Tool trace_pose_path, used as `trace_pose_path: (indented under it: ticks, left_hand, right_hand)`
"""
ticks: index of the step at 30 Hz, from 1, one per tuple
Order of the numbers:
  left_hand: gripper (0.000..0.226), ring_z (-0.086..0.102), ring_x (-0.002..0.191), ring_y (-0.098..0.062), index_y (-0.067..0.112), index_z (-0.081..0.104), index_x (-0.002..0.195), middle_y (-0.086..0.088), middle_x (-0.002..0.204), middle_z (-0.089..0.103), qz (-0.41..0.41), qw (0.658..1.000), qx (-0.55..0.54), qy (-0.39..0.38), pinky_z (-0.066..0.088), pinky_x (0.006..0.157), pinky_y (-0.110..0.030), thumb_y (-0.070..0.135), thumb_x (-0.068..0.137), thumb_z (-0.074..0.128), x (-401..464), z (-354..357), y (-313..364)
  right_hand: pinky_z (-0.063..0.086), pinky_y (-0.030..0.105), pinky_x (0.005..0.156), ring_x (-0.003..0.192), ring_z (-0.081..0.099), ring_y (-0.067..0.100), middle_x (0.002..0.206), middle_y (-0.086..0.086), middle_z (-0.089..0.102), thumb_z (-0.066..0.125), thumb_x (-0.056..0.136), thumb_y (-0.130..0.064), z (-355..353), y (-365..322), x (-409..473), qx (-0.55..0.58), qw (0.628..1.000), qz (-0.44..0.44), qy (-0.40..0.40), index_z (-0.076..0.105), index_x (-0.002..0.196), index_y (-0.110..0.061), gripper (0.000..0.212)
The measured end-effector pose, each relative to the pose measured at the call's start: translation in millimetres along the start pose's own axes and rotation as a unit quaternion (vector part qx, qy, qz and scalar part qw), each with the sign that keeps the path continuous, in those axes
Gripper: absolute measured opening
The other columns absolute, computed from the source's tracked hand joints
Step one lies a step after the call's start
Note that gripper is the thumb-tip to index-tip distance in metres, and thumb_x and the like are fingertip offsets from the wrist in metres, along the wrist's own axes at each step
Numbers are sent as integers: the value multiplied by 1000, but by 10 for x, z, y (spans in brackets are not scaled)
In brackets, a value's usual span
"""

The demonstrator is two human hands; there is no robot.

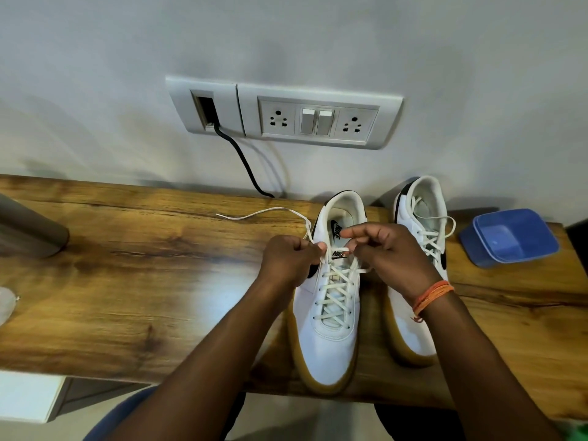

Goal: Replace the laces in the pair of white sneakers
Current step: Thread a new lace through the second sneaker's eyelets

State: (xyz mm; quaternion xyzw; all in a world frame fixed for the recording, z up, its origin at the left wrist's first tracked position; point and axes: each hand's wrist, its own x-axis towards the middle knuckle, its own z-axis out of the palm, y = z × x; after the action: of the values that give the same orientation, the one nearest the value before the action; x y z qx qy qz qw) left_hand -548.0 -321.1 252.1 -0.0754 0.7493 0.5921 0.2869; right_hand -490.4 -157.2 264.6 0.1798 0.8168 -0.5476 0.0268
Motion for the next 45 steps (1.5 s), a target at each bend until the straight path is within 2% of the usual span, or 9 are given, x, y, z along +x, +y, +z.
trace_pose_path:
  ticks: [6,10,16,22,25,30,34,38,45]
  left_hand:
    - [24,46,50,-10,8,55,73,-7,63,56,52,998,24,7,35,40,-12,11,96,59,-6,45,5]
    - [21,52,53,-12,2,61,80,-7,67,63,62,998,-11,17,43,50,-21,11,98,55,22,-13,36]
    - [21,64,62,-9,10,57,84,-2,74,64,37,981,-164,99,46,54,-22,16,103,48,179,-327,214]
    - [25,64,57,-9,13,55,82,0,71,61,-2,953,-285,98,50,55,-22,21,104,46,308,-493,214]
    - [23,60,57,-16,11,57,88,-3,71,60,-54,970,-225,69,48,50,-26,27,103,50,278,-424,193]
    - [38,49,52,-17,4,70,85,-5,66,62,-85,996,17,-10,37,48,-22,42,91,66,69,-197,136]
    - [43,44,42,-10,-10,67,85,-6,59,61,-53,998,7,-26,30,42,-16,32,83,78,29,-55,40]
    - [26,35,29,-5,-10,64,80,-3,46,52,-27,999,-15,-19,25,35,-9,14,87,73,20,-55,51]
    - [20,45,60,-16,2,62,84,-7,67,56,2,999,-25,32,38,42,-14,19,93,66,157,-228,125]
  right_hand:
    - [49,10,63,64,62,-2,78,-2,74,71,80,5,-27,-44,-22,-48,998,-42,-10,73,100,-14,28]
    - [42,7,61,61,55,-1,79,-8,71,81,73,-3,4,-34,-21,-99,994,-57,0,74,98,-19,30]
    - [45,7,62,68,61,6,79,-4,71,83,72,-4,-6,-10,-7,-87,994,-62,12,75,93,-20,28]
    - [50,13,66,70,64,11,81,-2,72,81,75,-6,-16,-4,-7,-42,999,-33,0,75,95,-19,25]
    - [49,13,66,67,62,6,80,0,73,66,91,-8,-34,-23,4,2,1000,-15,-6,74,98,-15,14]
    - [51,18,66,63,58,12,87,8,74,47,95,5,-60,-53,1,41,999,7,-15,71,102,-9,28]
    - [51,20,68,66,58,16,88,10,74,45,93,8,-47,-45,7,39,999,9,-14,70,104,-6,31]
    - [52,18,68,67,59,14,87,5,74,45,91,10,-59,-19,14,31,999,8,-17,71,104,-10,34]
    - [53,29,70,84,65,29,87,-2,74,53,82,12,-62,15,2,-40,997,-52,-36,72,101,-13,37]
